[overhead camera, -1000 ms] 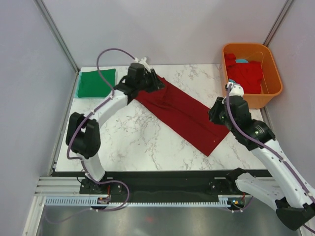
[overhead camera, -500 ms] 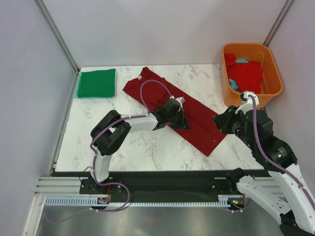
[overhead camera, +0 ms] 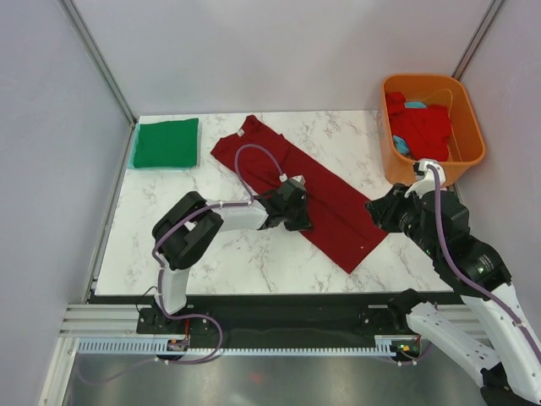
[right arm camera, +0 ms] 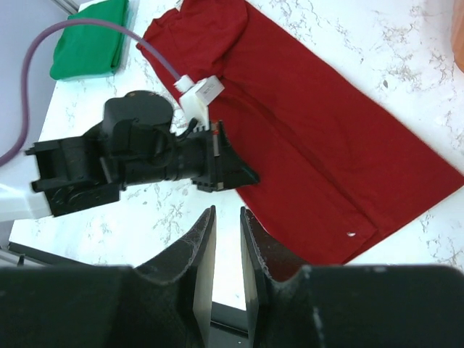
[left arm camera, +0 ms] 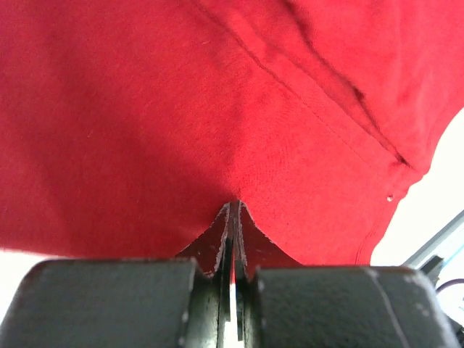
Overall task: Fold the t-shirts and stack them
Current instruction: Fold the tshirt
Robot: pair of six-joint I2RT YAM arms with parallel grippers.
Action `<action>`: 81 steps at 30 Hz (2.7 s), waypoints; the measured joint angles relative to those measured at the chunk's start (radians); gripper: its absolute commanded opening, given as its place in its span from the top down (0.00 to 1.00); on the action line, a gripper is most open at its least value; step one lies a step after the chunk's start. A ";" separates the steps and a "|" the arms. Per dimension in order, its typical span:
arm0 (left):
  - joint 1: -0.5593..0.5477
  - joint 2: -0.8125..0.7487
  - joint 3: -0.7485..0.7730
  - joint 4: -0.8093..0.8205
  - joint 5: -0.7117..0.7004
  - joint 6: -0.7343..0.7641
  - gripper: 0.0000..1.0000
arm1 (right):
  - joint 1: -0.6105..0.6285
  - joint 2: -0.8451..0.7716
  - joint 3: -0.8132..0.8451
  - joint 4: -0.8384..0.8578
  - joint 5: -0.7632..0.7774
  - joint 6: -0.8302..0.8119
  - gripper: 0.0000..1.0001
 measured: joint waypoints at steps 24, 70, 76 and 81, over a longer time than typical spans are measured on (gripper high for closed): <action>0.146 -0.726 -0.614 -0.385 -0.229 0.003 0.95 | 0.000 0.667 -0.076 0.377 -0.131 -0.053 0.63; 0.368 -0.842 -0.403 -0.495 -0.116 0.208 0.51 | -0.152 2.034 1.208 0.679 -0.397 -0.240 1.00; 0.372 -0.703 -0.297 -0.469 -0.077 0.208 0.51 | -0.206 2.002 1.128 0.738 -0.359 -0.172 1.00; 0.372 -0.562 -0.164 -0.426 -0.023 0.212 0.51 | -0.257 1.917 1.003 0.741 -0.261 -0.144 1.00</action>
